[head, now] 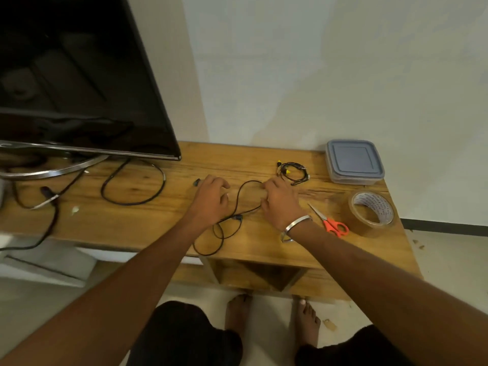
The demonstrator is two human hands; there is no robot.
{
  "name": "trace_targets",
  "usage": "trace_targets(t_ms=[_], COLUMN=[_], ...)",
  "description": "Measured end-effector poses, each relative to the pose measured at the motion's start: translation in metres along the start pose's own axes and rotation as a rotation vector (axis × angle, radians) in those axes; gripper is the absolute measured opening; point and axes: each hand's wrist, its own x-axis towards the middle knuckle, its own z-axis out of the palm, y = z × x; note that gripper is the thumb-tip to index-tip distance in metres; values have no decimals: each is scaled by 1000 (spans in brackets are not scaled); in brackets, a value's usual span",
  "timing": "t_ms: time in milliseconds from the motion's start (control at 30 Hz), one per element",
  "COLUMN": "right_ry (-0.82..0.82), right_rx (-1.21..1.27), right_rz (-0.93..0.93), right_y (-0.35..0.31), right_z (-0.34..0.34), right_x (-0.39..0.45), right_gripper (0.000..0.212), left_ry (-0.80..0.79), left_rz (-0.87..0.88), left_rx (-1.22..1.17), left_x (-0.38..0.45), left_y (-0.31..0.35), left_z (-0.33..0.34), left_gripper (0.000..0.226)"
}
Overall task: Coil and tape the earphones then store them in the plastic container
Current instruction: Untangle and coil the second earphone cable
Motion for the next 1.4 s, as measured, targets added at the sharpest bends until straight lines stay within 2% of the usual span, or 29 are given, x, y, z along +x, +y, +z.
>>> trace_targets(t_ms=[267,500,733,1000,1200,1400], right_ry=[-88,-114,-122,-90,-54,69], right_rx=[-14,-44,-77,-92,108,310], right_rz=[-48,-94,-172,-169,-210,-213], right_y=[-33,-52,-66,-69,-69,-68], right_z=[25,39,53,62,42,12], right_x=[-7,37,75,79,74,65], right_gripper=[30,33,43,14,9,10], left_ry=[6,158,213,188,168,132], left_rz=[-108,-188,-233,-230,-251,-294], left_rx=[-44,-159,-242,-311,-410,-596], left_x=[-32,-20,-14,-14,-13,-14], left_y=[-28,-49,-63,-71,-60,-37], left_z=[1,2,5,3,-6,-19], left_gripper=[25,20,17,15,22,14])
